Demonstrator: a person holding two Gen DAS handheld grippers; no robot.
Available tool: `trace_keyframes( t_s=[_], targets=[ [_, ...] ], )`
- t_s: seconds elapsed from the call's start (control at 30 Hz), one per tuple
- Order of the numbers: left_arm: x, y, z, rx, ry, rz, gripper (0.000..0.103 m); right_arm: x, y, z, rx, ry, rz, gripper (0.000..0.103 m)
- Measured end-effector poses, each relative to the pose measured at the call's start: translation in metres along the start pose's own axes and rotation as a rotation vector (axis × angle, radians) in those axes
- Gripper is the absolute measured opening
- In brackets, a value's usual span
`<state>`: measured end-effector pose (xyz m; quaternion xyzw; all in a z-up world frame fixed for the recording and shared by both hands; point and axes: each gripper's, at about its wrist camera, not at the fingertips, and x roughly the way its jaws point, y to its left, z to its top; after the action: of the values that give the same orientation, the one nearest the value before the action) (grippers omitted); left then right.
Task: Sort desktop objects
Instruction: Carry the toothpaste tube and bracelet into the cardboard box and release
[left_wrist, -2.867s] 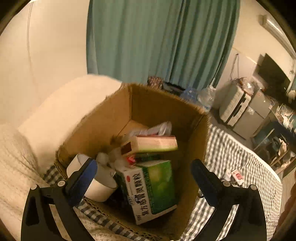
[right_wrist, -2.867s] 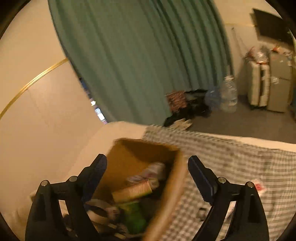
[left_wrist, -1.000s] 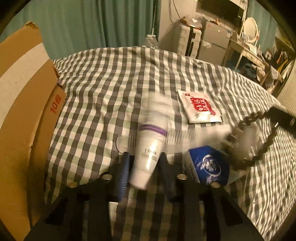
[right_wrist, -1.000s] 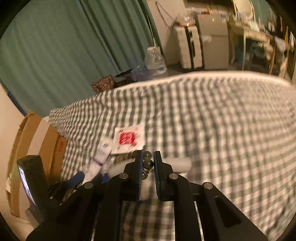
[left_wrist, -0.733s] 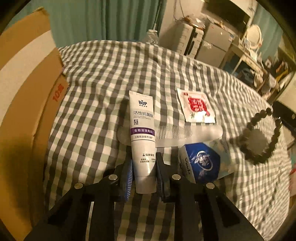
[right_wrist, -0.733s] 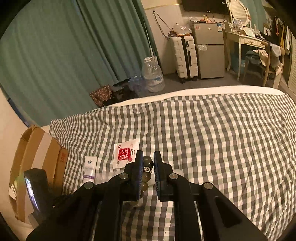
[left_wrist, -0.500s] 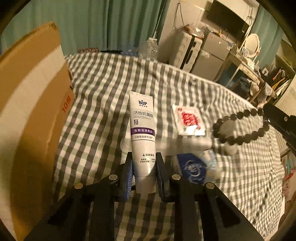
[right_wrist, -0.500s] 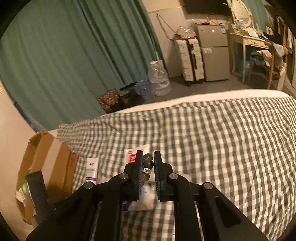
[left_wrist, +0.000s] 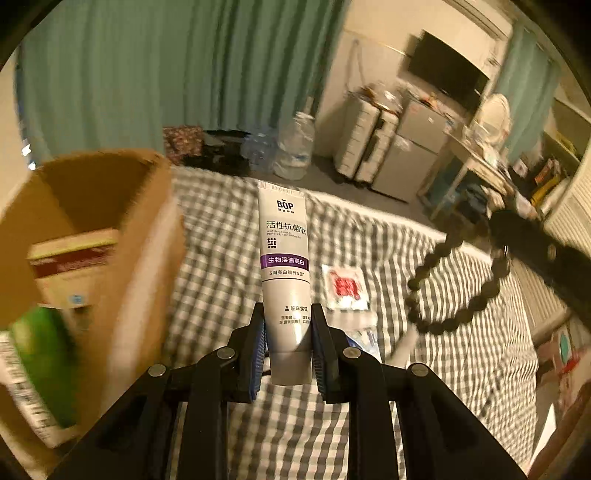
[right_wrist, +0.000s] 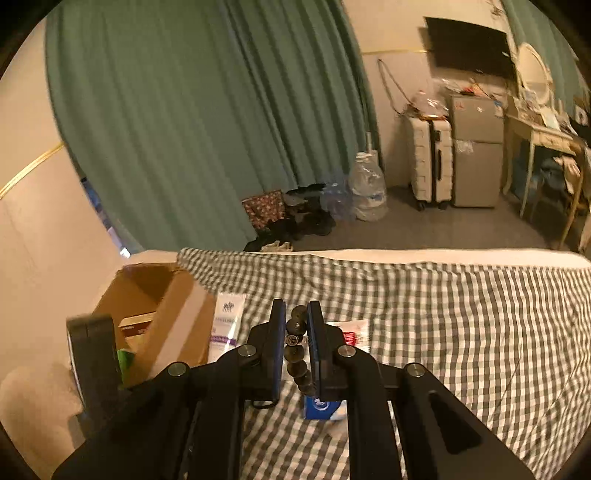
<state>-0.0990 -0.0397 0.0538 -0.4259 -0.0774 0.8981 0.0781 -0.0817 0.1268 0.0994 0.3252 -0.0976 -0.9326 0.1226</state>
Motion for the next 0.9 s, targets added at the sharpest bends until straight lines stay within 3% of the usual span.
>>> trace_keyframes(
  t_s=[0.23,0.33,0.4,0.57,0.73,0.77,0.83,0.87,0.9],
  targets=[
    [-0.084,0.050,0.033,-0.084,-0.150,0.055,0.022,-0.017,0.082,0.023,-0.117,-0.018,0.137,0.011],
    [-0.105,0.089,0.031,-0.165,-0.179,0.140,0.022,-0.012,0.133,0.027,-0.179,-0.006,0.242,0.011],
    [-0.106,0.116,0.030,-0.197,-0.182,0.213,0.022,-0.010,0.156,0.025,-0.193,-0.006,0.293,0.011],
    [-0.097,0.172,0.021,-0.308,-0.140,0.253,0.022,0.019,0.209,0.014,-0.267,0.046,0.317,0.011],
    [-0.081,0.200,0.012,-0.357,-0.110,0.263,0.023,0.057,0.220,0.001,-0.237,0.113,0.363,0.013],
    [-0.077,0.202,0.012,-0.356,-0.104,0.257,0.023,0.061,0.218,0.000,-0.227,0.114,0.356,0.016],
    [-0.071,0.201,0.011,-0.354,-0.092,0.259,0.029,0.067,0.215,0.003,-0.212,0.112,0.317,0.059],
    [-0.066,0.198,0.012,-0.343,-0.082,0.263,0.045,0.066,0.212,0.006,-0.204,0.094,0.304,0.065],
    [-0.064,0.197,0.013,-0.337,-0.079,0.270,0.072,0.064,0.206,0.009,-0.197,0.071,0.298,0.066]
  ],
)
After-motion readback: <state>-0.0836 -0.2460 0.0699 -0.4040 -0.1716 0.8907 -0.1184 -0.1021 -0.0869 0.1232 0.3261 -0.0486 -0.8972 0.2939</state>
